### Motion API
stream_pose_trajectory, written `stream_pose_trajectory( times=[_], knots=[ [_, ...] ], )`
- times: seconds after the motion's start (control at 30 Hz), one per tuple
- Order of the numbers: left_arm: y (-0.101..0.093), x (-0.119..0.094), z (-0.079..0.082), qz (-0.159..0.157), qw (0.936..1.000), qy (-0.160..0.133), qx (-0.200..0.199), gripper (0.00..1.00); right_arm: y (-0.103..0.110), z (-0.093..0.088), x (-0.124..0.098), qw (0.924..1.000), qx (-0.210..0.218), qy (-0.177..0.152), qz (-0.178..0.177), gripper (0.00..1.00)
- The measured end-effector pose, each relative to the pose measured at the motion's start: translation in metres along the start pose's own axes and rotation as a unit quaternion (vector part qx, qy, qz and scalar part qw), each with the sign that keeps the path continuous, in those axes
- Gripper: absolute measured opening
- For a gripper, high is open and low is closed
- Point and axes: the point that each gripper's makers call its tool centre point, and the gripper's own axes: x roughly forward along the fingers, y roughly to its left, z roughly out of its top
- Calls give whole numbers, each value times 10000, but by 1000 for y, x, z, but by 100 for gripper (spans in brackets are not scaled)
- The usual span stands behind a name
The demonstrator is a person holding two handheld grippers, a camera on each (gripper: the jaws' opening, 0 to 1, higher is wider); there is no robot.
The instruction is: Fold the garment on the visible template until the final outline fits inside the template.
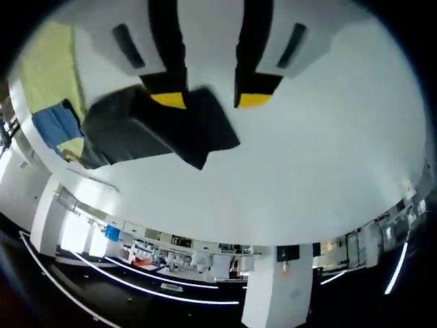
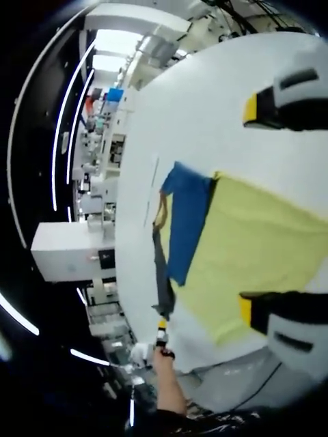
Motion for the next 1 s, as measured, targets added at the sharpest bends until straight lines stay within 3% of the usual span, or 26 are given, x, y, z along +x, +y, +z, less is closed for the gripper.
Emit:
stream_pose_trajectory(
  times=[0.27,0.37,0.47,0.57,0.6,0.67,1.0],
  knots=[
    [-5,7,-5,-1,9999,64,-119,21,-4,3,-7,9998,36,-69,-171,100],
    [-12,6,-11,24,9998,120,-173,17,-9,3,-9,9993,-156,-28,-349,100],
    [-13,5,-8,101,9997,16,-218,15,-10,3,-10,9992,-244,14,-331,100],
    [-8,7,-7,247,9983,-43,-524,11,-12,6,-11,9992,-211,-31,-340,100],
    [-4,5,-10,399,9954,-4,-871,5,-12,6,-12,9991,-203,-36,-359,100],
    [-11,2,-9,263,9922,8,-1222,1,-12,6,-12,9992,-193,-32,-361,99],
    [-10,1,-7,214,9944,177,-1021,0,-10,6,-8,9996,-139,-43,-245,99]
  ],
)
